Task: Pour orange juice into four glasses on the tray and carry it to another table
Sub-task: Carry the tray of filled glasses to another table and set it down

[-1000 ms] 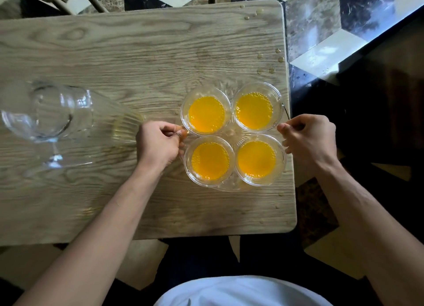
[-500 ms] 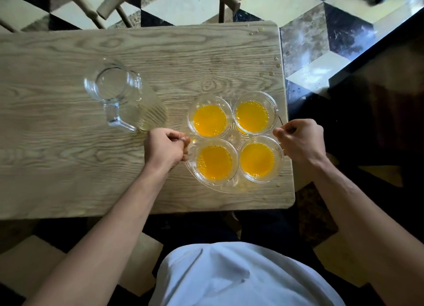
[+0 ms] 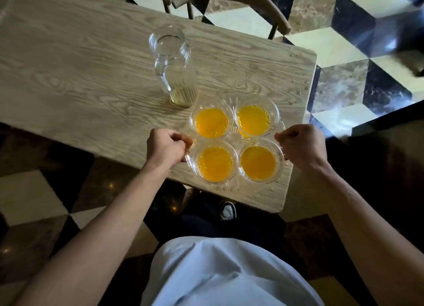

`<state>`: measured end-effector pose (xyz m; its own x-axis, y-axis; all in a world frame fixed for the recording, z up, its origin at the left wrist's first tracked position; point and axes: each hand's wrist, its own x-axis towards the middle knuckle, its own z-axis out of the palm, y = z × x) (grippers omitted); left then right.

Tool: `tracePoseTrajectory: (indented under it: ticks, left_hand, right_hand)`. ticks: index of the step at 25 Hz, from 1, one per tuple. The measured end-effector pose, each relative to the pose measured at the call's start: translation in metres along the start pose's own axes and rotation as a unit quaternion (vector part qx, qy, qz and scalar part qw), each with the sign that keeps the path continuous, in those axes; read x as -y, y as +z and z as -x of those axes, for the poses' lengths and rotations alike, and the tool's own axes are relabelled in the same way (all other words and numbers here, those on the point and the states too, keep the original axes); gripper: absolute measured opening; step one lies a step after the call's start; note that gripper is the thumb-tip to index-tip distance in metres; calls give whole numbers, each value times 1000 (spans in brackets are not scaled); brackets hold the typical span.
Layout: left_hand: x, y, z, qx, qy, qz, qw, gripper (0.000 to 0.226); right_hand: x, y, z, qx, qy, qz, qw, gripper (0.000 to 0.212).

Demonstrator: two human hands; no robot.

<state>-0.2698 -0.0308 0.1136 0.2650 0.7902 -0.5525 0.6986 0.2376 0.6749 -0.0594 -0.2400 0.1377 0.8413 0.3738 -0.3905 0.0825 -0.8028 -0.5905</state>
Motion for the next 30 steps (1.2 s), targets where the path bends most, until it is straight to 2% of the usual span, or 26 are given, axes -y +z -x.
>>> tracePoseTrajectory:
  ticks: [7, 11, 21, 30]
  left_hand:
    - [46, -30, 51, -86, -76, 78, 990, 27]
    - [73, -59, 78, -141, -97, 127, 977, 3]
    - [157, -149, 122, -251, -171, 205, 930, 12]
    - [232, -240, 140, -297, -220, 223, 902, 32]
  right_hand:
    - [27, 18, 12, 73, -86, 63, 992, 14]
    - [55, 43, 26, 120, -120, 62, 984, 15]
    - [135, 140, 86, 202, -238, 120, 942, 13]
    - [207, 246, 160, 254, -314, 170, 899, 16]
